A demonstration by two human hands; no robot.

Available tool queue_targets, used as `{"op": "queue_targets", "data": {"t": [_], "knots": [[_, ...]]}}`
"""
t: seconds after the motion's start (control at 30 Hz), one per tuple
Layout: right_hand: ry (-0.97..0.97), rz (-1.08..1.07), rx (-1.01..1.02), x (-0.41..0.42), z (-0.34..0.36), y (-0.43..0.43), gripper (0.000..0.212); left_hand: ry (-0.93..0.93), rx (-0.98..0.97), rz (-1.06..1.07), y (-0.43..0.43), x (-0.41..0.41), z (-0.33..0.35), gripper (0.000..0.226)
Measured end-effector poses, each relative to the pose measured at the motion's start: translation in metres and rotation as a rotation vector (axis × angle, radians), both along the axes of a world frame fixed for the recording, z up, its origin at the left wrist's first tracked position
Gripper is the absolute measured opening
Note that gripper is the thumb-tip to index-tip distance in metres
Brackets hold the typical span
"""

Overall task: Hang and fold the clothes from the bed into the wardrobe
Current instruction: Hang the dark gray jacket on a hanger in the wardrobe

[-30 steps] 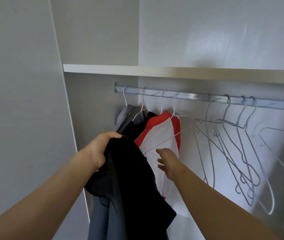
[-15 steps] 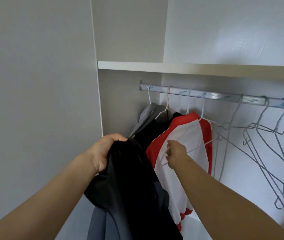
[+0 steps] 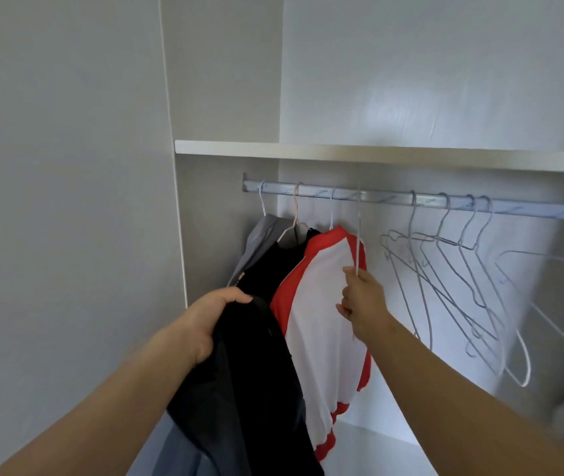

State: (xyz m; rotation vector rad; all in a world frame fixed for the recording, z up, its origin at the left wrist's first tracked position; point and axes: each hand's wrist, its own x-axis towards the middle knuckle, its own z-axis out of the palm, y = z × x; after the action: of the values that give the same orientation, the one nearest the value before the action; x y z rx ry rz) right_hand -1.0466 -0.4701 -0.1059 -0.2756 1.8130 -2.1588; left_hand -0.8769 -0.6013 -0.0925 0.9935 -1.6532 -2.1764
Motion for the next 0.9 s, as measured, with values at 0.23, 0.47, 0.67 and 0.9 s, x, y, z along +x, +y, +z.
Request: {"op": "queue_targets", "data": {"t": [0.23, 0.47, 0.67, 0.9], "knots": [[0.054, -0.027, 0.126, 0.052, -0.029, 0.058, 0.018, -0.044, -0.028, -0.073, 0.029, 0.000, -0.004, 0.014], [0.167, -0.039, 0.243, 0.090, -0.041, 0.130, 0.019, -0.057, -0.136, -0.097, 0.074, 0.013, -0.016, 0.011], [0.145, 0.023, 0.265, 0.127, -0.046, 0.227, 0.011, 0.036, -0.512, 0.029, 0.141, 0.030, -0.037, 0.012], [0.234, 0.211, 0.373, 0.173, -0.051, 0.302, 0.019, 0.124, -0.656, 0.036, 0.190, 0.062, -0.035, 0.063]]}}
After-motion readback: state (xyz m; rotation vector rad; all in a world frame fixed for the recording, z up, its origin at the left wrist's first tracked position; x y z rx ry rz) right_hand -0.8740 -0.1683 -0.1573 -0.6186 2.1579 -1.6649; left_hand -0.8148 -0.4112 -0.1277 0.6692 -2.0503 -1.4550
